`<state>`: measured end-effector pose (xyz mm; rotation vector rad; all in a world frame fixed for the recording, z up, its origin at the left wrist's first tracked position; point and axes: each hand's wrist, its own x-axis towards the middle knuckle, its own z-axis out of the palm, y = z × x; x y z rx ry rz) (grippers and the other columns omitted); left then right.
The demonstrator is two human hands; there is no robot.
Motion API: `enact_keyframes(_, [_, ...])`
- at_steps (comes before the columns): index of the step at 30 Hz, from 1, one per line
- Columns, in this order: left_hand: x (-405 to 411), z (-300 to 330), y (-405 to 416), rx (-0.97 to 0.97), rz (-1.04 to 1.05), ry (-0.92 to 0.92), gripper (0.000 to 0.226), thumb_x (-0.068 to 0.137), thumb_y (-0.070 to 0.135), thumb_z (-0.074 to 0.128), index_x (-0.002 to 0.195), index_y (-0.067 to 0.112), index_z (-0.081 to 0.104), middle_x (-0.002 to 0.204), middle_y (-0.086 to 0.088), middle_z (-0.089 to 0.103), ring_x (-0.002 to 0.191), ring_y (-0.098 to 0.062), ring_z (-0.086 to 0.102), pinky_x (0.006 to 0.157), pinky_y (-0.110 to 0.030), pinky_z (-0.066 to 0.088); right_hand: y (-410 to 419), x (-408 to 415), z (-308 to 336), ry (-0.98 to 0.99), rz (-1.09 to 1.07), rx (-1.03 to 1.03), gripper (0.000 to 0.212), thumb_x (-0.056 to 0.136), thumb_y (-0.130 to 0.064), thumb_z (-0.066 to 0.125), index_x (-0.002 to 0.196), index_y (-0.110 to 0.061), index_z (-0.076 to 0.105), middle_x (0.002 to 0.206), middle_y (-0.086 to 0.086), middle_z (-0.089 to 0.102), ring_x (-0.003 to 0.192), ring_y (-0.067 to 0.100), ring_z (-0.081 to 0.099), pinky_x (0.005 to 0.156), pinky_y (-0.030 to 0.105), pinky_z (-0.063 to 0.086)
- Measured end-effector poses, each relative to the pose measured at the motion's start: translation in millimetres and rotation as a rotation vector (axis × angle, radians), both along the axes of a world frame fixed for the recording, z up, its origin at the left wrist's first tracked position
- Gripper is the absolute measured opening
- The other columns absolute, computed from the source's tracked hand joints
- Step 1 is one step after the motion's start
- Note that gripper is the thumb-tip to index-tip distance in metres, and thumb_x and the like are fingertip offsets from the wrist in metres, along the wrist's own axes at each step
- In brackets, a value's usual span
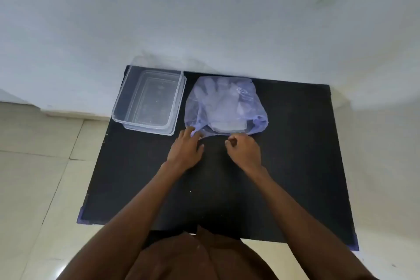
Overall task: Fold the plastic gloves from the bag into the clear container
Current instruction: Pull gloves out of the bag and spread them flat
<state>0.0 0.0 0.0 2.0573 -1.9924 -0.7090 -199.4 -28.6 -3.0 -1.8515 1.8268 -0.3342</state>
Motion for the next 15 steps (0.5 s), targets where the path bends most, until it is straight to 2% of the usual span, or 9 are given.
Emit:
enact_keyframes(3, [1.0, -10.3, -16.6, 0.138, -0.138, -0.096, 0.061, 0.089, 0.036, 0.062, 0.145, 0.023, 0.040, 0.163, -0.009, 0.020, 0.148, -0.036, 0.025, 0.115, -0.052, 0.037, -21.2, 11.7, -9.5, 0.085, 0.072, -0.058, 0.020, 0.088, -0.030, 0.063, 0.096, -0.012, 0.068, 0.099, 0.005, 0.067, 0.093, 0.023, 0.064, 0.074, 0.034, 0.053])
enact_keyframes(5, [2.9, -14.1, -25.7, 0.244, -0.182, -0.104, 0.070, 0.087, 0.038, 0.063, 0.149, 0.025, 0.034, 0.167, -0.008, 0.007, 0.153, -0.035, 0.012, 0.118, -0.054, 0.030, -33.5, 21.2, -12.6, 0.113, 0.103, -0.040, 0.025, 0.088, -0.028, 0.064, 0.103, -0.010, 0.069, 0.106, 0.008, 0.067, 0.101, 0.025, 0.062, 0.080, 0.038, 0.055])
enact_keyframes(8, [7.3, -22.7, -31.2, 0.323, -0.206, -0.103, 0.076, 0.084, 0.039, 0.066, 0.151, 0.026, 0.031, 0.167, -0.008, 0.006, 0.154, -0.033, 0.011, 0.118, -0.053, 0.030, -44.6, 29.6, -20.0, 0.155, 0.150, -0.043, 0.032, 0.086, -0.030, 0.066, 0.110, -0.009, 0.068, 0.113, 0.009, 0.066, 0.110, 0.027, 0.056, 0.086, 0.039, 0.052])
enact_keyframes(12, [10.9, -27.0, -35.4, 0.330, -0.211, -0.117, 0.077, 0.084, 0.043, 0.063, 0.152, 0.028, 0.031, 0.167, -0.008, 0.010, 0.152, -0.034, 0.015, 0.119, -0.050, 0.029, -55.8, 42.9, -28.7, 0.182, 0.166, -0.028, 0.035, 0.084, -0.034, 0.068, 0.107, -0.007, 0.067, 0.110, 0.009, 0.066, 0.112, 0.028, 0.053, 0.080, 0.041, 0.054])
enact_keyframes(15, [11.4, -27.1, -38.0, 0.348, -0.237, -0.129, 0.081, 0.084, 0.044, 0.064, 0.153, 0.028, 0.027, 0.167, -0.009, 0.007, 0.153, -0.034, 0.012, 0.119, -0.051, 0.028, -61.3, 50.4, -33.2, 0.211, 0.167, -0.058, 0.027, 0.083, -0.028, 0.067, 0.096, -0.005, 0.070, 0.098, 0.011, 0.068, 0.103, 0.030, 0.056, 0.072, 0.041, 0.055])
